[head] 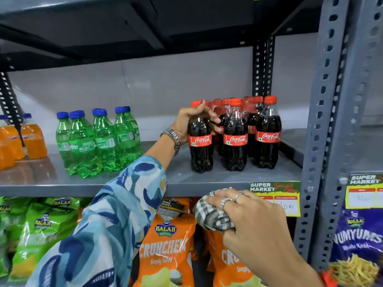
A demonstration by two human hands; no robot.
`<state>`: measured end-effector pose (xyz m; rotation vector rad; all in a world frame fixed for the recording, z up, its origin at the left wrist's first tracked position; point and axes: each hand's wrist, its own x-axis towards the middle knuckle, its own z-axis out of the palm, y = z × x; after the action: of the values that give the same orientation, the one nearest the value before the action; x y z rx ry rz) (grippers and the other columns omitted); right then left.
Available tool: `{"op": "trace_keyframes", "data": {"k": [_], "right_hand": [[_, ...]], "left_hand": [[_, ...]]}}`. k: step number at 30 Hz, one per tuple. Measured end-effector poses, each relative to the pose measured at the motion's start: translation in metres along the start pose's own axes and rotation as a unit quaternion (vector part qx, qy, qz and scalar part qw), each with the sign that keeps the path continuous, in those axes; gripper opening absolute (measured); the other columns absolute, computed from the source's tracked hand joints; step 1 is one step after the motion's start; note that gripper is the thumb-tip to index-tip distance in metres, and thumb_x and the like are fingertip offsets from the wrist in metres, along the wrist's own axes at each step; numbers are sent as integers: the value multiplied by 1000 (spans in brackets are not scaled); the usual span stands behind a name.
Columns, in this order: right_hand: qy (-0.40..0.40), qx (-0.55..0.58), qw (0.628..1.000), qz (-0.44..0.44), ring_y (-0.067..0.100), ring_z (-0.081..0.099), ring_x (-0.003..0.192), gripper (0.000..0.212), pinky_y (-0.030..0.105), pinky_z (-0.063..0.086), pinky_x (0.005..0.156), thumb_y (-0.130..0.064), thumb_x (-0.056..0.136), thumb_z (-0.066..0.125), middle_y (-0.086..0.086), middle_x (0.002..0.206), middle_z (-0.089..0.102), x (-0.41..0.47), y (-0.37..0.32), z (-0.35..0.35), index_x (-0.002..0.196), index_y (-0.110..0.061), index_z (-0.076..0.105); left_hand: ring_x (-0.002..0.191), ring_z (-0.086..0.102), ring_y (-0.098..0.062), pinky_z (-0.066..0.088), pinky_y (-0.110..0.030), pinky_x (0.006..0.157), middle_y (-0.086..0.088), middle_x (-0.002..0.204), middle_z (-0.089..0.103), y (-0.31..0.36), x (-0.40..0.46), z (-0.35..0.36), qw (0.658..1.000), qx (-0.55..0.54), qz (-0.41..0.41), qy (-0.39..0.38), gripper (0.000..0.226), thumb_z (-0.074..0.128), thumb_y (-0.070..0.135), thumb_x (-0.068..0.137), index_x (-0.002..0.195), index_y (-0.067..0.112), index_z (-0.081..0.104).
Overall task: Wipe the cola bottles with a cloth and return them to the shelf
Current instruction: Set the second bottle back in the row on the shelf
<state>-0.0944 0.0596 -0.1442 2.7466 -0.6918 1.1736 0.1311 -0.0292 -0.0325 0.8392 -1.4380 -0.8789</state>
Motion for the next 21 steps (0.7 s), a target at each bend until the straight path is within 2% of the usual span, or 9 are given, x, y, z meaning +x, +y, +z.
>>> {"op": "trace_keyframes", "data": {"k": [7,12,17,21], "right_hand": [[-4,2,1000,4,7,65,65,53,6,5,51,-18,38,53,-20,82,70,0,3,5,82,-38,73],[-2,-2,1000,8,7,64,64,52,6,4,51,-17,40,52,-19,83,70,1,4,4,84,-36,74],[19,-14,1000,0,9,66,74,51,8,15,48,-14,48,46,-16,90,71,3,6,4,87,-31,74],[52,-27,998,-17,10,66,82,56,12,34,50,-18,57,33,-14,96,71,7,5,4,94,-30,74]], "left_hand": [[61,68,-23,54,-29,61,-4,68,72,-4,8,-5,1000,-1,-7,-26,33,73,46,59,64,14,69],[67,70,-25,55,-31,64,-6,75,74,-2,8,-6,999,-9,-13,-52,32,71,46,61,67,14,70],[75,70,-23,55,-34,74,-6,83,75,-4,5,-10,998,-6,-26,-51,35,73,44,60,78,14,72],[83,70,-22,56,-35,78,-6,88,74,0,1,-10,999,30,-21,-25,47,80,44,54,88,13,71]]}}
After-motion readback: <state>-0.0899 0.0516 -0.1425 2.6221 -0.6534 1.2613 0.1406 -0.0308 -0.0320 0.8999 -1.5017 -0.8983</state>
